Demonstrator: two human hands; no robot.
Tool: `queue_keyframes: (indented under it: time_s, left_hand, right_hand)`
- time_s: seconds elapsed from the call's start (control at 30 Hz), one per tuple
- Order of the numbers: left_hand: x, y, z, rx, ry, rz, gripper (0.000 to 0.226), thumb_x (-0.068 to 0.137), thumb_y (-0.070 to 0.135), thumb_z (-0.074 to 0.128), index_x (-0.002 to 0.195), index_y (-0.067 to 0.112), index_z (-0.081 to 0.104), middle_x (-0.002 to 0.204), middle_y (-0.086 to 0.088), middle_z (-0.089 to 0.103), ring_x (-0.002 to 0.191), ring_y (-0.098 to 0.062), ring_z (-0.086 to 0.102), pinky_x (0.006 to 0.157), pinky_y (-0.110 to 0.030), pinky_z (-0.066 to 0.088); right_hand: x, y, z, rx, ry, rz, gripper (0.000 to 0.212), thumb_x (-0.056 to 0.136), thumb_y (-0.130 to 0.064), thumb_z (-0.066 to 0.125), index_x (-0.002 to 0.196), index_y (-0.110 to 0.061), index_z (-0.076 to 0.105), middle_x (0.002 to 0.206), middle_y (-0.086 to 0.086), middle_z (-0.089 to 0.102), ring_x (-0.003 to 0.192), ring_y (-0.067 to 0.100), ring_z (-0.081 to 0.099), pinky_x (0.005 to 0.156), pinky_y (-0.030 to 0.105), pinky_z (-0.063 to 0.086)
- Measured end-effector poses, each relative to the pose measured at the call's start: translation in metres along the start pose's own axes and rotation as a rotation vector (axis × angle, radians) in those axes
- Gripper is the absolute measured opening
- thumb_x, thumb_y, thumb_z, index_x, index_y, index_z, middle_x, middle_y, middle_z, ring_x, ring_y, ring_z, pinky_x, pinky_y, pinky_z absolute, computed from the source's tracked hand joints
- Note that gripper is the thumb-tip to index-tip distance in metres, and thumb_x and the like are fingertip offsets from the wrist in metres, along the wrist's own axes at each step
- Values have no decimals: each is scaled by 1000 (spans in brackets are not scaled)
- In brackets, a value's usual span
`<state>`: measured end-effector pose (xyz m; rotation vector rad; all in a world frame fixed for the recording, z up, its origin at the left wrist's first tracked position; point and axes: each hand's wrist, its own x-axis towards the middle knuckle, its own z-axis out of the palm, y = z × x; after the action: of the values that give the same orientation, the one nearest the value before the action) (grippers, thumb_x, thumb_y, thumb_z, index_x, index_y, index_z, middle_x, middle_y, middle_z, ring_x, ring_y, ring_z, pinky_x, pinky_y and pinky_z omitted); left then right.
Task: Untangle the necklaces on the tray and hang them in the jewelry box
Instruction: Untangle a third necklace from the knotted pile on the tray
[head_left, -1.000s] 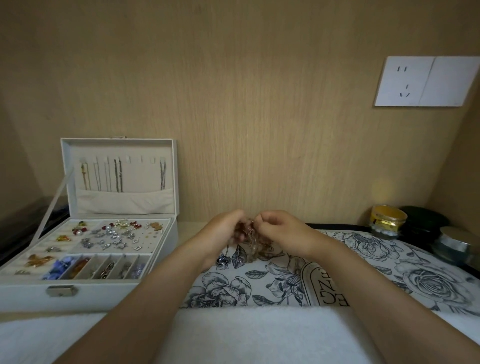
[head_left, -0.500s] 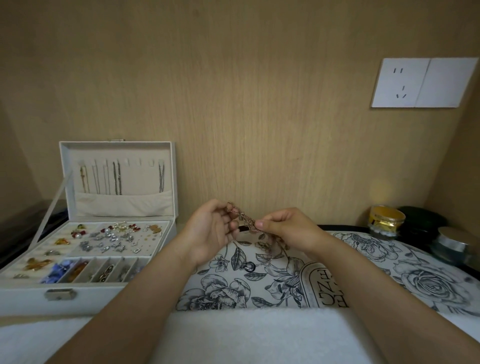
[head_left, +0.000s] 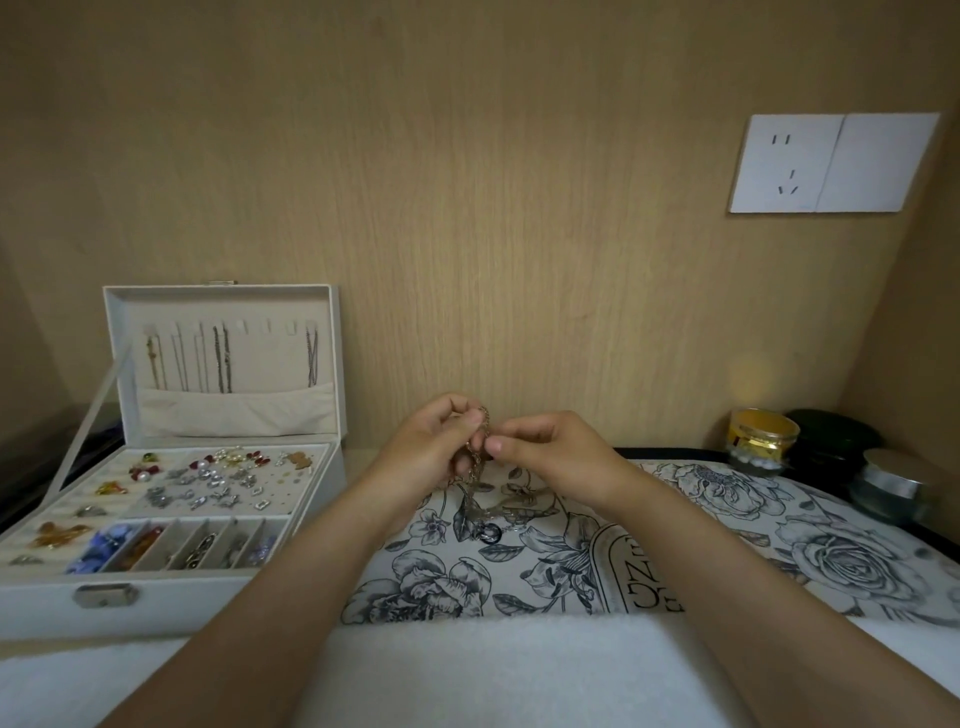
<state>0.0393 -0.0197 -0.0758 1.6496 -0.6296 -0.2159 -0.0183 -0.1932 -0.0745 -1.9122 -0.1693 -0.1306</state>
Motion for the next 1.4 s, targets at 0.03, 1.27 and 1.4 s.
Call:
queue_keyframes:
  time_s: [0.03,1.27,1.4]
  left_hand:
    - [-1,0,2,35,8,13,14,101,27,53,93,22,62,68,8,60,56,-7,50,56,-20,40]
    - [-3,-19,1,-450,-9,-182,42,100,24,41,58,18,39,69,0,55,69,-17,45,77,-35,37]
    - [-6,-16,13,-508,-32,-136,48,98,17,42,50,18,38,68,-4,53,71,-17,50,85,-35,41]
  right_hand:
    - [0,0,2,-2,23,-20,14,90,-23,72,101,-20,79,98,-1,78,98,7,71,92,20,53]
    - [2,-2,-11,294,133,156,16,97,-24,60,91,-12,68,58,-9,44,45,7,32,43,20,25]
    - [9,7,-5,-152,304,90,17,89,-26,71,76,-15,74,71,-5,69,64,6,61,66,25,48]
